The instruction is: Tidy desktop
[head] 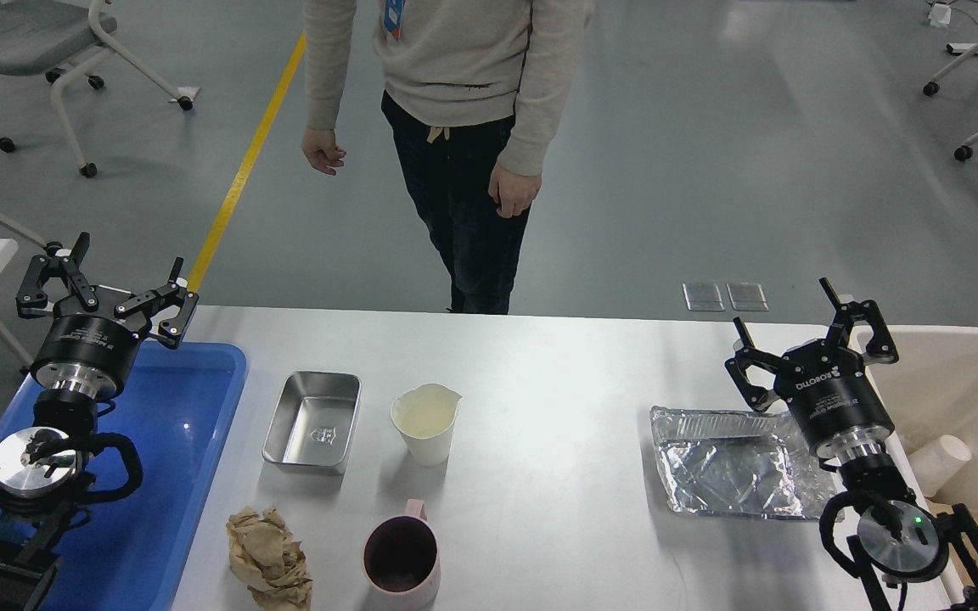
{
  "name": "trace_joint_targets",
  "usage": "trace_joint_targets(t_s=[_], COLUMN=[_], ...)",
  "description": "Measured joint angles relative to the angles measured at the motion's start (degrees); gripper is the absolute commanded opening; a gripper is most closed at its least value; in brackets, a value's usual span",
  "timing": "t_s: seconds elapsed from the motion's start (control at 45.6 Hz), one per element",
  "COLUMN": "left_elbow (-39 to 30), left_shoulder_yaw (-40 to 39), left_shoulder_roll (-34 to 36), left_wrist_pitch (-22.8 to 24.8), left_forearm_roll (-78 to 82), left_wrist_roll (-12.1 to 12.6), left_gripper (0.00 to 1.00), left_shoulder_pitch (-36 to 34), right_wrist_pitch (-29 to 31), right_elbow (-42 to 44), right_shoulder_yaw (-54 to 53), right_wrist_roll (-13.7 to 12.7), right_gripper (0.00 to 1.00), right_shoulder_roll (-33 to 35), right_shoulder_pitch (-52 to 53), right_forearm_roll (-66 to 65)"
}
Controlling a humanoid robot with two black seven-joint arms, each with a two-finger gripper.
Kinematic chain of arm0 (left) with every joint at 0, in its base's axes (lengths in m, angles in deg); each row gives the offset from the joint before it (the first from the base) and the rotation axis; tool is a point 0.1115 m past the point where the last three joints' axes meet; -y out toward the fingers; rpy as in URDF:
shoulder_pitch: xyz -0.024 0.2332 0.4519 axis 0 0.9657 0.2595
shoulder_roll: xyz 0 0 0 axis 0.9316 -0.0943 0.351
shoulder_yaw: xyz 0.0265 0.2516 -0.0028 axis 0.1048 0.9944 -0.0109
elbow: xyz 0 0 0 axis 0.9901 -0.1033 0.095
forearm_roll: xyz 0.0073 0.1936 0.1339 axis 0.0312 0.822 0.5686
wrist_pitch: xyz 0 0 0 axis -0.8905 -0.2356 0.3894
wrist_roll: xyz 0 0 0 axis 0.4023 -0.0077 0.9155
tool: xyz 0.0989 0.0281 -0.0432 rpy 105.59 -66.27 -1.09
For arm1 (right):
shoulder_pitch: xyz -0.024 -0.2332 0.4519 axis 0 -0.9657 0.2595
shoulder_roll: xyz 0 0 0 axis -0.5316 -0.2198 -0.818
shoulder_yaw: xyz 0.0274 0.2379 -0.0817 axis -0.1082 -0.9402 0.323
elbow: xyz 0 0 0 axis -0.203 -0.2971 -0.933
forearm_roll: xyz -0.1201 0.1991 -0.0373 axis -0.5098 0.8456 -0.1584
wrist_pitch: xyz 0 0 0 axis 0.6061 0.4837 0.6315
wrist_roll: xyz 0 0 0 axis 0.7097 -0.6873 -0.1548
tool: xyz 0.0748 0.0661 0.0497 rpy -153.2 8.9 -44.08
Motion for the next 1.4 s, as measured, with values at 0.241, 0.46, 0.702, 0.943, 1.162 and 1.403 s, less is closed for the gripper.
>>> trace_joint_targets(t_s=[0.241,0.46,0.702,0.943,1.162,1.403], left_elbow=[-1.08,-3.81,-8.24,-16.48,-18.73,-22.47], left_shoulder_yaw=[0.0,3.25,10.07,17.35,26.33,27.79], left_shoulder_roll=[0.08,2.94,12.7,28.17,40.97,48.76], left_wrist_pitch=[1.04,-5.07,-11.7,-12.86,-13.59,-10.51], left_forearm_roll=[1.05,9.21,13.25,22.94,30.05,41.05], left_wrist_roll=[-2.85,-6.97,-7.09,-6.16,-1.6,-0.69], left_gripper=[0.96,0.96,0.96,0.97,0.97,0.97], left_shoulder_pitch=[-0.14,0.52,-1.19,-3.28,-7.15,-6.74], right_wrist_pitch=[0.0,0.0,0.0,0.0,-0.05,-0.09], right_elbow=[0.0,0.07,0.13,0.24,0.71,1.14], right_shoulder_yaw=[0.3,0.52,1.67,2.04,3.49,3.68], right_wrist_roll=[0.0,0.0,0.0,0.0,0.0,0.0], right_gripper=[1.0,1.0,1.0,1.0,1.0,1.0], right_shoulder_roll=[-0.06,-0.3,-0.52,-0.29,-0.32,-0.32], right_shoulder_pitch=[-0.08,-0.16,0.04,0.17,0.86,0.95], right_forearm_roll=[0.0,0.0,-0.09,-0.1,-0.53,-0.78])
